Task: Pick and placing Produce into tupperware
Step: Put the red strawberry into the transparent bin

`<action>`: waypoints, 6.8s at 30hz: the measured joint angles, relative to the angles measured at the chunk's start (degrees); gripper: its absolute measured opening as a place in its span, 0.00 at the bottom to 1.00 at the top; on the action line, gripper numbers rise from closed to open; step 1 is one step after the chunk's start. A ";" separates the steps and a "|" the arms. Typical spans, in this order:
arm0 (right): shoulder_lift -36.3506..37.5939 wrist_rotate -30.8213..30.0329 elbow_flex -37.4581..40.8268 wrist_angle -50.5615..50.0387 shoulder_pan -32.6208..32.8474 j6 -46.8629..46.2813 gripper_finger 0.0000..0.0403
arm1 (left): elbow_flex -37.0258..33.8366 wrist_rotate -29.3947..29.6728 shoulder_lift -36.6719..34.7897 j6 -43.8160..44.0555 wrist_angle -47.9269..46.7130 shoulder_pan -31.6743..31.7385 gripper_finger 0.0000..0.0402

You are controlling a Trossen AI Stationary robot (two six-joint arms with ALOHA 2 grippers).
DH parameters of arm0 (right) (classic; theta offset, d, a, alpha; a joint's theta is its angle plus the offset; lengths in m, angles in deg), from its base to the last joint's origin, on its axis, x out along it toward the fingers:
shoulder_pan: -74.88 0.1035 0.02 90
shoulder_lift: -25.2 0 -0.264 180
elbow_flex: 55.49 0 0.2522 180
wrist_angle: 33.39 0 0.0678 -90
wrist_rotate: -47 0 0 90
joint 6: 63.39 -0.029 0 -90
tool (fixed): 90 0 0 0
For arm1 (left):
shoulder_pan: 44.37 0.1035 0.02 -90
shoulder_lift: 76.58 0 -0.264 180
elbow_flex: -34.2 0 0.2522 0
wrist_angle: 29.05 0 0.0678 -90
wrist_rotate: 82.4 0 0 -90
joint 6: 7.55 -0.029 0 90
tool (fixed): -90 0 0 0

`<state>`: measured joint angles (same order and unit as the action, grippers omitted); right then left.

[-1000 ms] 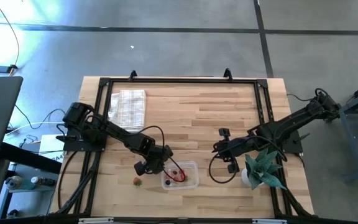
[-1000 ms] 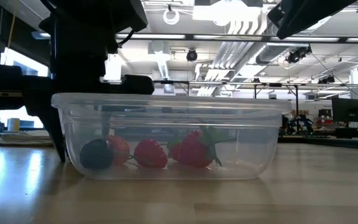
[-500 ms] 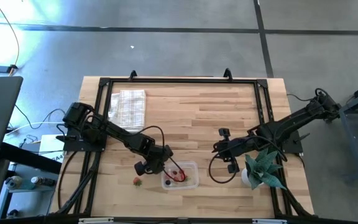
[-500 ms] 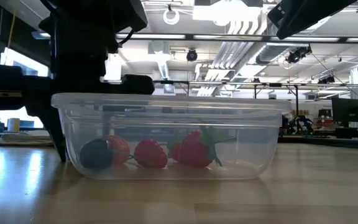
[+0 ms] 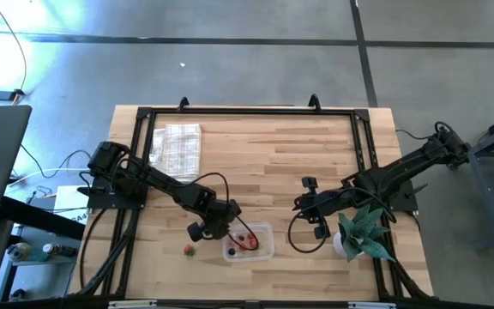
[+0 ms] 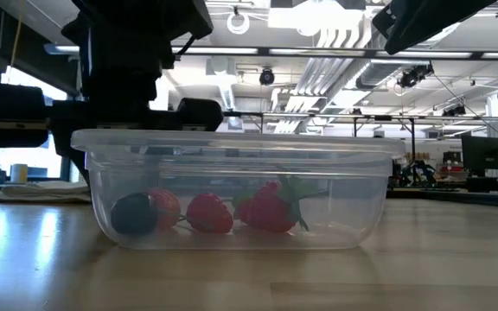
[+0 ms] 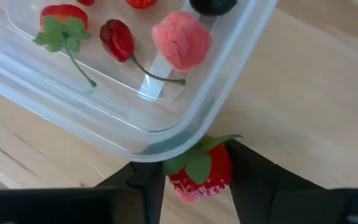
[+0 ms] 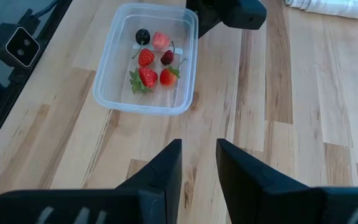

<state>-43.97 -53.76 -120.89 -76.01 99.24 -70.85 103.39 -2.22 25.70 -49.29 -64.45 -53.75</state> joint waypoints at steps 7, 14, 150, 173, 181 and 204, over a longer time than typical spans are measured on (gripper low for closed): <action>0.00 -0.01 0.00 0.00 0.00 0.01 0.22 | 0.03 2.03 0.00 0.02 -2.18 0.00 0.40; 0.00 0.00 0.00 0.00 0.00 0.01 0.22 | 0.12 1.49 -0.11 0.04 -3.55 0.00 0.30; -0.98 -0.01 -0.02 0.42 0.00 0.01 0.22 | 42.12 4.04 26.32 3.01 -19.23 -0.35 0.32; -0.98 -0.02 -0.02 0.42 0.00 0.01 0.22 | 42.22 2.60 25.77 3.15 -20.14 -0.37 0.47; -0.97 -0.02 -0.02 0.44 0.00 0.01 0.22 | 42.22 1.75 21.62 3.21 -22.98 -0.37 0.38; -0.97 -0.02 -0.02 0.44 0.00 0.00 0.22 | 42.24 1.90 9.76 8.00 -52.00 -0.37 0.34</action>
<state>-44.94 -53.79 -120.91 -75.58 99.24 -70.85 145.63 -0.32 35.46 -41.29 -116.45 -54.13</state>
